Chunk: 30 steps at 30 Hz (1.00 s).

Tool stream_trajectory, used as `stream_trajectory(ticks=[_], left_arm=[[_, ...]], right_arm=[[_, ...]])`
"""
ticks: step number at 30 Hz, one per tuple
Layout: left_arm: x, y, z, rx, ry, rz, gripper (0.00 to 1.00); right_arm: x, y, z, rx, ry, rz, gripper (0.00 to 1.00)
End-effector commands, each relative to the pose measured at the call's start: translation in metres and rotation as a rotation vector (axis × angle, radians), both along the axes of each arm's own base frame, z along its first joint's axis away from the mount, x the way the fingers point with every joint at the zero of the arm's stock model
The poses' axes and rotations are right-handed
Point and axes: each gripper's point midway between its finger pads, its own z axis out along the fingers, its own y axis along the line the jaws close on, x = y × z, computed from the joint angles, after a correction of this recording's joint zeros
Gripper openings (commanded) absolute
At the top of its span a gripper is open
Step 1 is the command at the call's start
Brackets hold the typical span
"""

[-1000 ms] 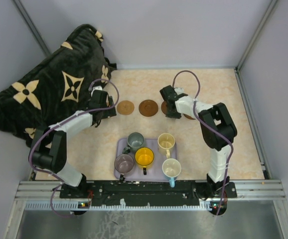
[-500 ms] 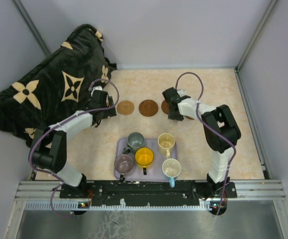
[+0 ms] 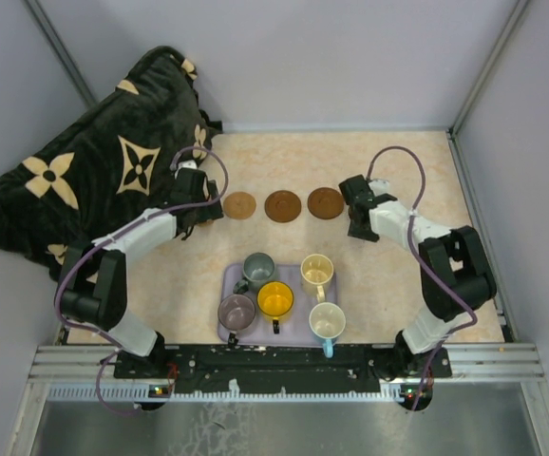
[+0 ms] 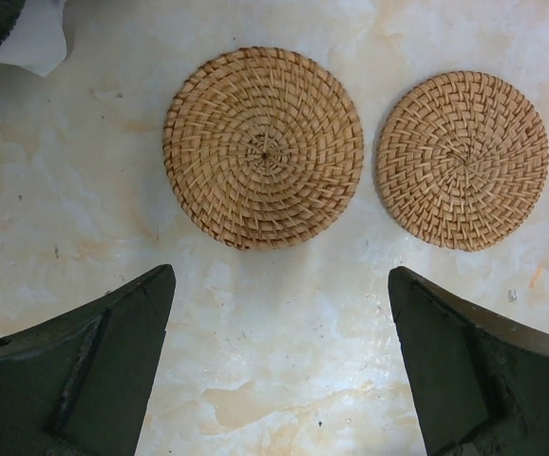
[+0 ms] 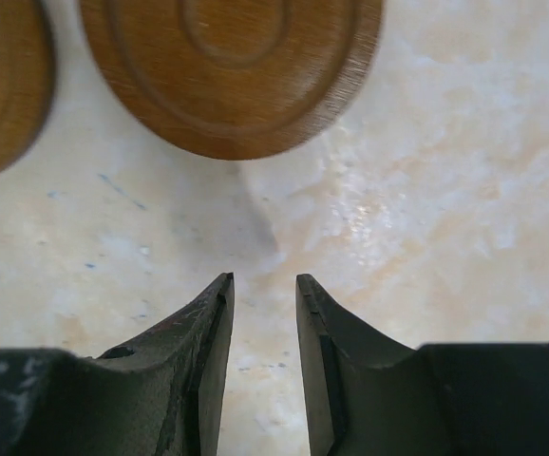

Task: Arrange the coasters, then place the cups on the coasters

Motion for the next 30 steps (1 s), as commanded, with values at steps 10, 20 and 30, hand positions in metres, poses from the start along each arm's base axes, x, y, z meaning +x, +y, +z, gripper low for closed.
stream_trajectory(ticks=[10,20,30], left_arm=[[-0.006,0.008,0.030,-0.001,-0.090,0.037,1.00],[-0.034,0.011,0.005,-0.027,-0.022,0.053,0.99],[-0.039,0.007,-0.022,-0.040,0.064,0.070,0.99]], right_arm=[[-0.029,-0.037,0.034,-0.035,-0.094,0.002,0.36],[-0.020,-0.048,0.028,-0.014,-0.083,-0.031,0.36],[-0.005,-0.048,0.009,0.038,-0.058,-0.041,0.37]])
